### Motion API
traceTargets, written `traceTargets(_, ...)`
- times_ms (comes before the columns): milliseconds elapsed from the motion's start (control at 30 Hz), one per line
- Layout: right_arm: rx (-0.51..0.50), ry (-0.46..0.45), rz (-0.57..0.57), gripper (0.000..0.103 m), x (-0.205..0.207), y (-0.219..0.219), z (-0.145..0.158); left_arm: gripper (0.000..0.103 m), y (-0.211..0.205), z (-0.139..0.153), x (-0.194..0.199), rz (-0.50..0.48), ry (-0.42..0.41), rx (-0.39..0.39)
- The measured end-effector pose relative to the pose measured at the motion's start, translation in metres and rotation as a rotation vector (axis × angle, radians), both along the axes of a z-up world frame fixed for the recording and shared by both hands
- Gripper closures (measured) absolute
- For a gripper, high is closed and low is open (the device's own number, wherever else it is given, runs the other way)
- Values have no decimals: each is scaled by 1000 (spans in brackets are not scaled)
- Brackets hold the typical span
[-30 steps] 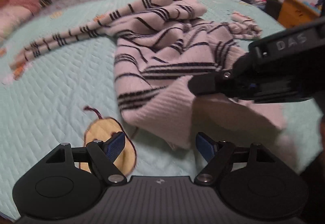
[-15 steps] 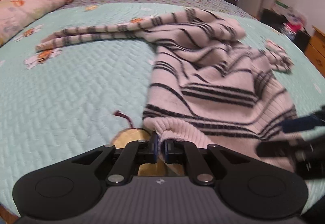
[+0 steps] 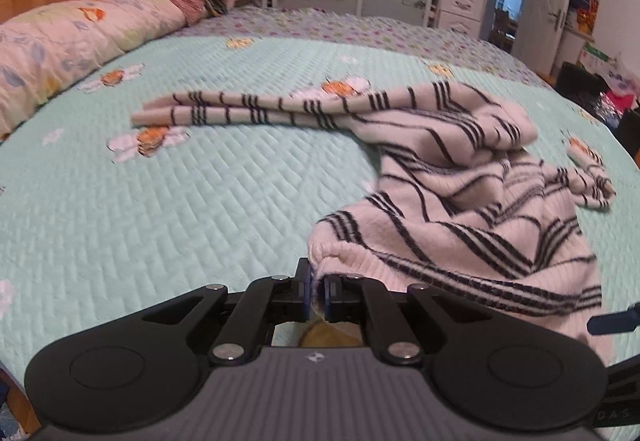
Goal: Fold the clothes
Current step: 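Grasp the sweater hem edge with the left gripper and hold it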
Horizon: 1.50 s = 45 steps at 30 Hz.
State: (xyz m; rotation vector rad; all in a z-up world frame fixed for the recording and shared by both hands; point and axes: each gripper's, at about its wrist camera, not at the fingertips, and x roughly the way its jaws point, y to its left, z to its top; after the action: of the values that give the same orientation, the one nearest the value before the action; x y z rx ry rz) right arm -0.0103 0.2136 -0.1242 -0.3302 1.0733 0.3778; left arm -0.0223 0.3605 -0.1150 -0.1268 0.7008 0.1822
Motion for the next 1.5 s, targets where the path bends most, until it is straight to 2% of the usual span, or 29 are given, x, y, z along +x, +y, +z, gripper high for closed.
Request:
traceTargets(300, -18, -15, 13, 31, 6, 1, -2, 98, 7, -2, 2, 23, 14, 11)
traceTargets(933, -41, -56, 34, 31, 10, 1, 4, 98, 20, 10, -6, 49, -18, 27)
traceTargets(1300, -111, -90, 60, 30, 13, 6, 11, 98, 21, 4, -2, 44, 16, 39)
traceTargets(1500, -129, -52, 40, 29, 21, 10, 8, 98, 18, -3, 0, 33, 52, 48)
